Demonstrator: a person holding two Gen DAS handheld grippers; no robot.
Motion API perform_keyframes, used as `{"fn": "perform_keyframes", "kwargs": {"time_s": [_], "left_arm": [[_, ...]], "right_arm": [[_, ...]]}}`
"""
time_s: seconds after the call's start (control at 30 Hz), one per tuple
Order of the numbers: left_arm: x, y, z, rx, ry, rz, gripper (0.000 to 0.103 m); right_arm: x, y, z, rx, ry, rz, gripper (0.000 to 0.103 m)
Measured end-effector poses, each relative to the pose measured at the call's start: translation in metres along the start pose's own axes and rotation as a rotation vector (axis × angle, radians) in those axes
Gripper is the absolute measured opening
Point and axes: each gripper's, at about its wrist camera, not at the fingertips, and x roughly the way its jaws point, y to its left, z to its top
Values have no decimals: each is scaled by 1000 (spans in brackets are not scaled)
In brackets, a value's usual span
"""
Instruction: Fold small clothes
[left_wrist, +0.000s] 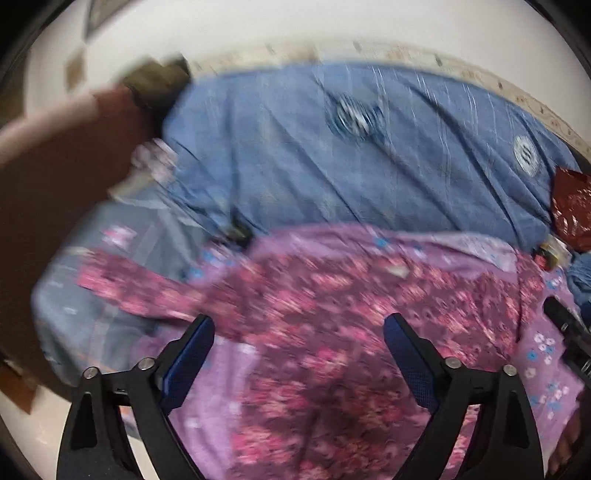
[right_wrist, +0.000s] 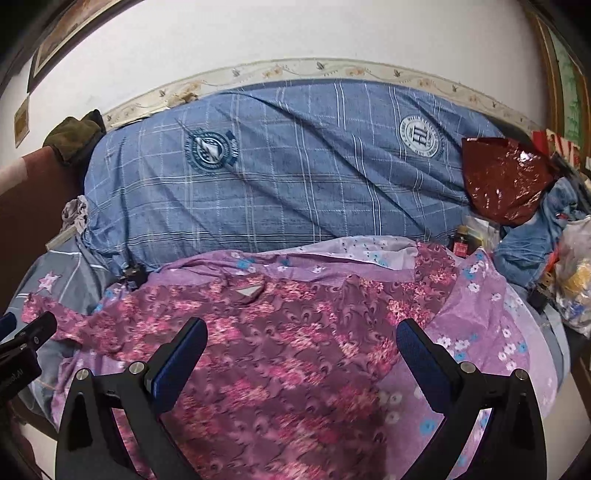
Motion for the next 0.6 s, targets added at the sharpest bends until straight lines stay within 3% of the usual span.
{"fn": "perform_keyframes", "kwargs": {"time_s": [0.07, 0.13, 0.23, 0.33, 0.43, 0.5, 0.6], "left_arm": [[51, -3, 5, -24, 98, -75, 95], [91, -4, 8, -49, 155, -90, 95], [157, -4, 18, -98, 209, -66, 94], [201, -10, 24, -85, 194, -1, 94], [226, -19, 29, -34, 186, 27, 94], [238, -25, 30, -9, 179, 38, 94], [251, -32, 35, 4, 178, 36, 94]], "right_arm": [[27, -38, -3, 46, 14, 27, 103], [63, -92, -6, 115, 43, 39, 103], [123, -179, -2, 254, 81, 66, 102], [182, -265, -5, 510, 150, 137, 98], [228, -301, -15, 636, 236, 187, 89], [241, -311, -17, 653, 260, 155, 71], [256, -330, -15, 700, 219, 97, 71]]}}
